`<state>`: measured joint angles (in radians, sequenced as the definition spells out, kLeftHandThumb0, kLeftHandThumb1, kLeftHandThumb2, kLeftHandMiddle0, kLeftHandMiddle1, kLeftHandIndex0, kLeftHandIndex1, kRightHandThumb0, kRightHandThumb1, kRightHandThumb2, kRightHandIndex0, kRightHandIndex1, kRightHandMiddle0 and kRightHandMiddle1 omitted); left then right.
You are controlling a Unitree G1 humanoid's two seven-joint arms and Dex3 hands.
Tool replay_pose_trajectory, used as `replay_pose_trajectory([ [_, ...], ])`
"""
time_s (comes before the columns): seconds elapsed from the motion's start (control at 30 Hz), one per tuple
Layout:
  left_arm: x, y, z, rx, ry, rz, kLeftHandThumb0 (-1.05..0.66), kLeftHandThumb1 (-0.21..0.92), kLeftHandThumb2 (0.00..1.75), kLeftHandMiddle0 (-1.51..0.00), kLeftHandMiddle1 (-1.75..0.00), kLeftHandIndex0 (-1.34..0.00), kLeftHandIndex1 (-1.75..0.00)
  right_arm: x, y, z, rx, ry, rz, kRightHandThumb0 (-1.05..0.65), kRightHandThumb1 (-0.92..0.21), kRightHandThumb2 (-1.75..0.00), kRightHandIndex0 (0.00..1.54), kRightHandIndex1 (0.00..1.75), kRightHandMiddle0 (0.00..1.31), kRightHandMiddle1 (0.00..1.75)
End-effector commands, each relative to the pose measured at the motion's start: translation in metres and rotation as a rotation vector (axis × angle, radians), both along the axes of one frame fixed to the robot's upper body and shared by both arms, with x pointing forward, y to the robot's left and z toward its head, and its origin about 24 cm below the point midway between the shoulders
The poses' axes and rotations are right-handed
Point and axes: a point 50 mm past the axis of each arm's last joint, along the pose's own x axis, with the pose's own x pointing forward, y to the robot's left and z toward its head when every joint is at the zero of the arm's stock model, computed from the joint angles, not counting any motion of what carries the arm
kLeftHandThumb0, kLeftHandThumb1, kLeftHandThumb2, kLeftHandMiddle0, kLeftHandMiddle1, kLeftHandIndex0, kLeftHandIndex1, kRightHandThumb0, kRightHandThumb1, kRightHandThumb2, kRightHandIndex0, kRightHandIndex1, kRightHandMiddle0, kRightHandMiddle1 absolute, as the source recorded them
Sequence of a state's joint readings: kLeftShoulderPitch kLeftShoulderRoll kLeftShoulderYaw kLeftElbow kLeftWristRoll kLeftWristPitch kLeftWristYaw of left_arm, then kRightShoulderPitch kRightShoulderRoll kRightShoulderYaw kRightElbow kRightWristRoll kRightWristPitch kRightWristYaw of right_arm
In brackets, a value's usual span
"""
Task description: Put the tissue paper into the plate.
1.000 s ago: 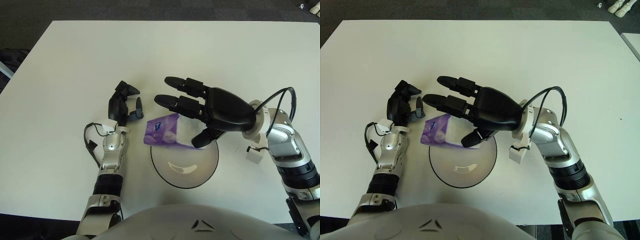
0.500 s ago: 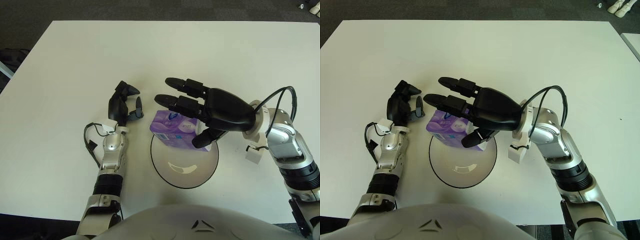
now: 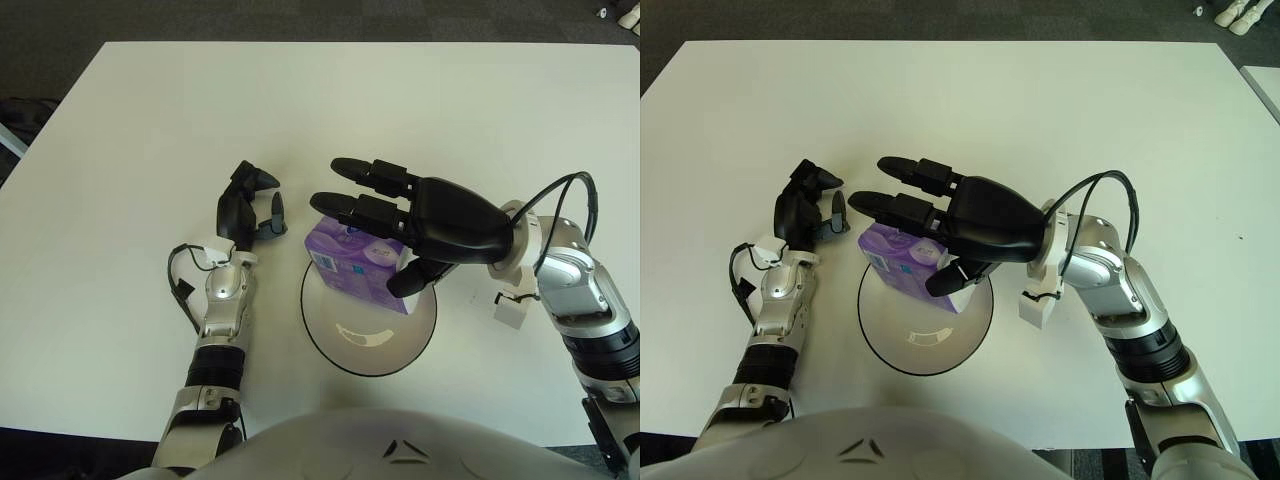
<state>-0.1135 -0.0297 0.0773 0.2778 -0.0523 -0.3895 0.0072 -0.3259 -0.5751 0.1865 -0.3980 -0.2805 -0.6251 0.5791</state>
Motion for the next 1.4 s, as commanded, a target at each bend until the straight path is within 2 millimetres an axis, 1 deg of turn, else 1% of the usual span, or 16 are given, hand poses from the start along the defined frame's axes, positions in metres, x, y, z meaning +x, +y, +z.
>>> replay_pose_trajectory([
  [0.0,-0.027,0.006,-0.057,-0.021,0.255,0.033,-0.47,0.36,1.27,-1.00,-1.75,-0.57,-1.75,0.000,-0.003,0.006,0.047,-0.026,0.033,-0.86,-0.92,-0.98,0.00,0.00,0.00,0.00],
  [0.07,-0.027,0.006,-0.058,-0.022,0.258,0.032,-0.46,0.36,1.27,-0.99,-1.75,-0.57,-1.75,0.001,-0.007,0.008,0.050,-0.034,0.037,-0.84,-0.92,-0.97,0.00,0.00,0.00,0.00],
  [0.17,-0.027,0.008,-0.064,-0.024,0.271,0.032,-0.46,0.36,1.27,-0.99,-1.75,-0.57,-1.75,-0.002,-0.018,0.012,0.054,-0.070,0.031,-0.81,-0.92,-0.96,0.00,0.00,0.00,0.00],
  [0.27,-0.025,0.010,-0.068,-0.029,0.279,0.038,-0.47,0.34,1.29,-1.00,-1.75,-0.59,-1.75,-0.005,-0.024,0.015,0.060,-0.099,0.021,-0.77,-0.92,-0.96,0.00,0.00,0.00,0.00],
  [0.43,-0.024,0.009,-0.067,-0.026,0.270,0.048,-0.48,0.33,1.32,-1.01,-1.75,-0.60,-1.75,-0.004,-0.031,0.018,0.091,-0.135,0.023,-0.72,-0.92,-0.97,0.00,0.00,0.00,0.00],
  [0.6,-0.024,0.004,-0.061,-0.013,0.262,0.054,-0.48,0.33,1.32,-1.00,-1.75,-0.60,-1.75,-0.004,-0.042,0.023,0.111,-0.179,0.034,-0.63,-0.92,-0.96,0.00,0.00,0.00,0.00],
  [0.67,-0.025,0.003,-0.058,-0.009,0.261,0.057,-0.47,0.34,1.30,-0.98,-1.75,-0.59,-1.75,-0.006,-0.054,0.021,0.124,-0.195,0.020,-0.59,-0.92,-0.95,0.00,0.00,0.00,0.00],
  [0.7,-0.025,0.003,-0.058,-0.008,0.262,0.057,-0.47,0.34,1.30,-0.98,-1.75,-0.59,-1.75,-0.007,-0.056,0.022,0.127,-0.206,0.017,-0.58,-0.92,-0.95,0.00,0.00,0.00,0.00],
  [0.83,-0.024,0.004,-0.059,-0.002,0.267,0.053,-0.47,0.35,1.28,-0.96,-1.75,-0.58,-1.75,-0.004,-0.059,0.026,0.132,-0.248,0.031,-0.51,-0.91,-0.93,0.00,0.00,0.00,0.00],
  [0.97,-0.024,0.004,-0.059,0.009,0.277,0.048,-0.47,0.36,1.28,-0.95,-1.75,-0.58,-1.75,0.000,-0.062,0.028,0.152,-0.275,0.053,-0.46,-0.86,-0.97,0.00,0.00,0.00,0.00],
  [1.03,-0.024,0.006,-0.061,0.012,0.290,0.048,-0.47,0.36,1.27,-0.95,-1.75,-0.58,-1.75,0.001,-0.062,0.029,0.178,-0.274,0.070,-0.42,-0.82,-1.02,0.00,0.00,0.00,0.00],
  [1.17,-0.023,0.007,-0.063,0.018,0.316,0.058,-0.46,0.36,1.27,-0.93,-1.75,-0.57,-1.75,0.002,-0.068,0.028,0.203,-0.214,0.078,-0.33,-0.73,-1.12,0.00,0.00,0.00,0.00],
  [1.23,-0.023,0.007,-0.064,0.018,0.322,0.062,-0.46,0.37,1.26,-0.92,-1.75,-0.57,-1.75,-0.003,-0.075,0.025,0.216,-0.187,0.073,-0.30,-0.71,-1.16,0.00,0.00,0.00,0.00],
  [1.27,-0.022,0.007,-0.064,0.015,0.323,0.063,-0.46,0.37,1.26,-0.91,-1.75,-0.57,-1.75,-0.009,-0.081,0.023,0.219,-0.169,0.064,-0.28,-0.70,-1.18,0.00,0.00,0.00,0.00],
  [1.37,-0.022,0.007,-0.064,0.008,0.325,0.064,-0.46,0.38,1.24,-0.90,-1.75,-0.56,-1.75,-0.021,-0.091,0.021,0.208,-0.126,0.036,-0.26,-0.70,-1.20,0.00,0.00,0.00,0.00],
])
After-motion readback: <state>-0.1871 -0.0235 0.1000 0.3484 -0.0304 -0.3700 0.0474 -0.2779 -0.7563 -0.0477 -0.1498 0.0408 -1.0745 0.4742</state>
